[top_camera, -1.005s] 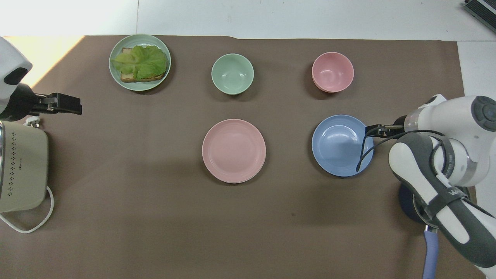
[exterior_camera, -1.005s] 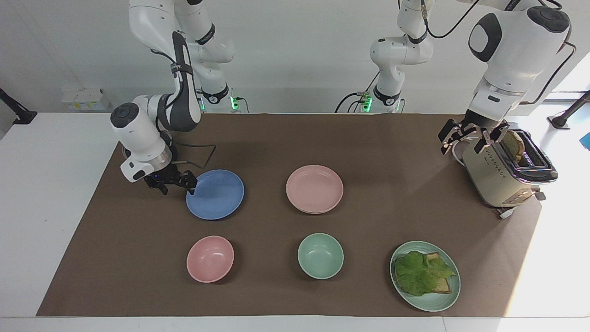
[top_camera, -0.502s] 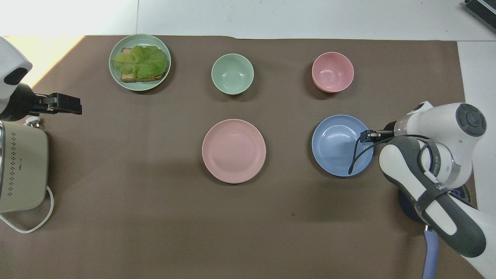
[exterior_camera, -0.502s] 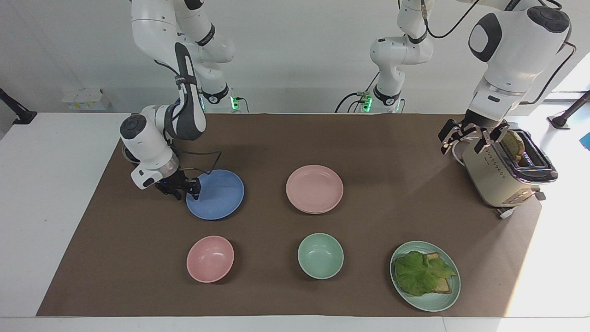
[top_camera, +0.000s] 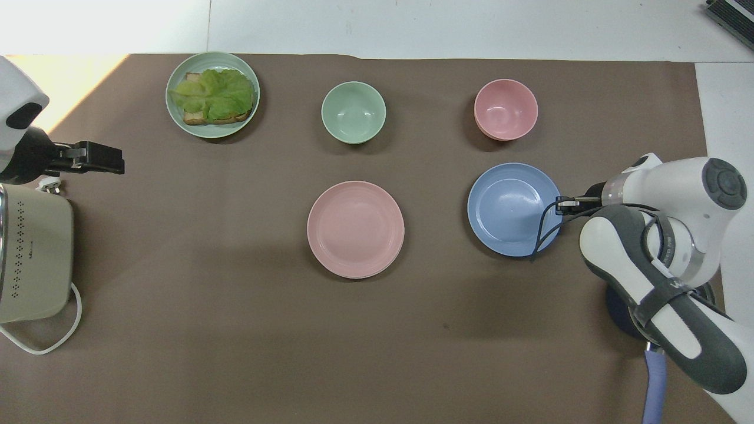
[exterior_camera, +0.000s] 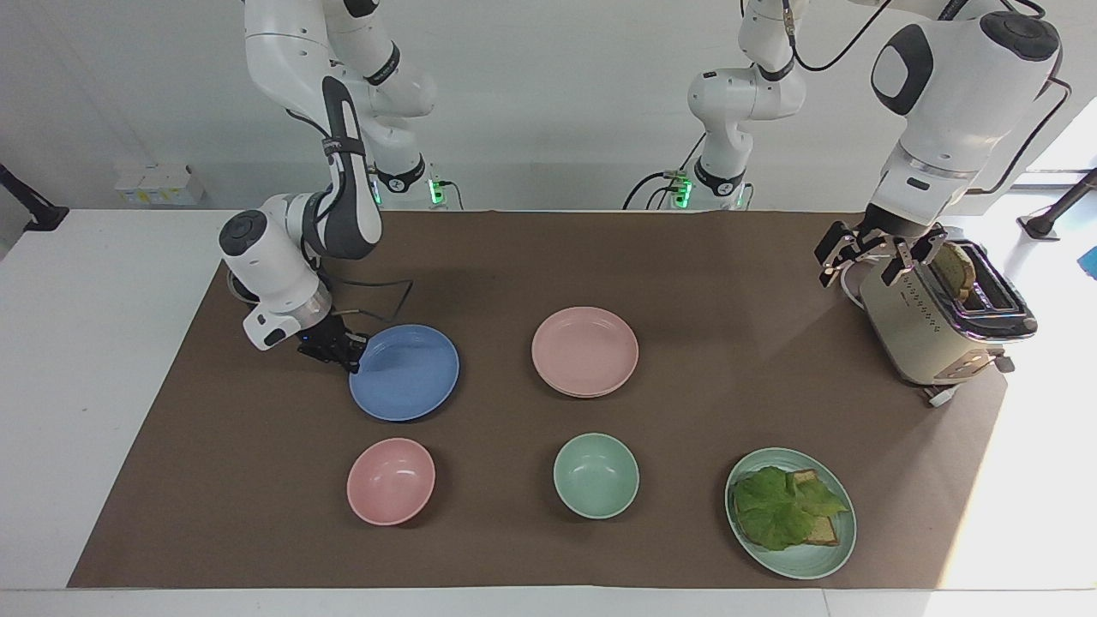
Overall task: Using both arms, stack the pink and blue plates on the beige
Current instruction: 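Carry the blue plate with the right gripper onto the pink plate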
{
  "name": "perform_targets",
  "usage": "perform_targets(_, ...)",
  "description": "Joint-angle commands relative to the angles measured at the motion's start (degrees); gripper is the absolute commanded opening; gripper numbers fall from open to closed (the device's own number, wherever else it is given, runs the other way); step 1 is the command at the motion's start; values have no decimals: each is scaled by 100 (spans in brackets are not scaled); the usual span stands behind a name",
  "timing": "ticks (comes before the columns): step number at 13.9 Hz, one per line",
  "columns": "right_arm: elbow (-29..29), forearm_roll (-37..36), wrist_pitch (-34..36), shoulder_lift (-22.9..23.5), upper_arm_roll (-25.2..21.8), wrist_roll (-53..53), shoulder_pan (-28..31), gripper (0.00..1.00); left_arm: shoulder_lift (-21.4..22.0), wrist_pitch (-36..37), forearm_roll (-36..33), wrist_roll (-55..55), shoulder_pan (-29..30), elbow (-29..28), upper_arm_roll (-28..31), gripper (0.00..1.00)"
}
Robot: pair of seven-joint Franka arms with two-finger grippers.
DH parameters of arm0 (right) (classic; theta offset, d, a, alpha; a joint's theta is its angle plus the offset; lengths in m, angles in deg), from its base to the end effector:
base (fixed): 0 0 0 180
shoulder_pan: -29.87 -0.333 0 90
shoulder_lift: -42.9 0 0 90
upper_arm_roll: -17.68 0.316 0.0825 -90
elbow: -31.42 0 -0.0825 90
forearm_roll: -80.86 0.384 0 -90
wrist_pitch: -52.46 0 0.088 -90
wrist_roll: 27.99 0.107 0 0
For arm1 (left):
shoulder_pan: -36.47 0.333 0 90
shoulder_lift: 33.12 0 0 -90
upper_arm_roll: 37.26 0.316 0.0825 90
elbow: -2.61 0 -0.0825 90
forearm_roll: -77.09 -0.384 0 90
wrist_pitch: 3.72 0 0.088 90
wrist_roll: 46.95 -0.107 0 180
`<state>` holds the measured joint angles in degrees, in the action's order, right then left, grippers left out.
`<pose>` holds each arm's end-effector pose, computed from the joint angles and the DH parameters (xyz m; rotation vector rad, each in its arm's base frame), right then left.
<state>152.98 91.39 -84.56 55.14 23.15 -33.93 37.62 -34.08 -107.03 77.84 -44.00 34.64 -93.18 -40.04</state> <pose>0.5754 -0.0223 0.3169 -2.9934 0.1048 -0.0996 0.5765 -0.0474 0.5881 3.1151 -0.0415 0.1768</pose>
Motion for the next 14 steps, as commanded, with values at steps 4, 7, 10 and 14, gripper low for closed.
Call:
perform_targets(4, -228, 642, 640, -871, 85, -179, -213, 0, 26, 101, -92, -49, 69, 26, -38, 100)
perform_targets(7, -475, 731, 598, -916, 120, -188, -633, 0, 26, 101, -92, -41, 69, 26, -38, 100)
perform_targets(10, -607, 722, 466, -855, 120, 389, -1135, 0, 26, 101, -92, -41, 69, 17, -38, 100)
perform_targets(14, -853, 643, 430, -531, 129, 1093, -1731, 0, 26, 101, -92, -41, 69, 17, -38, 100)
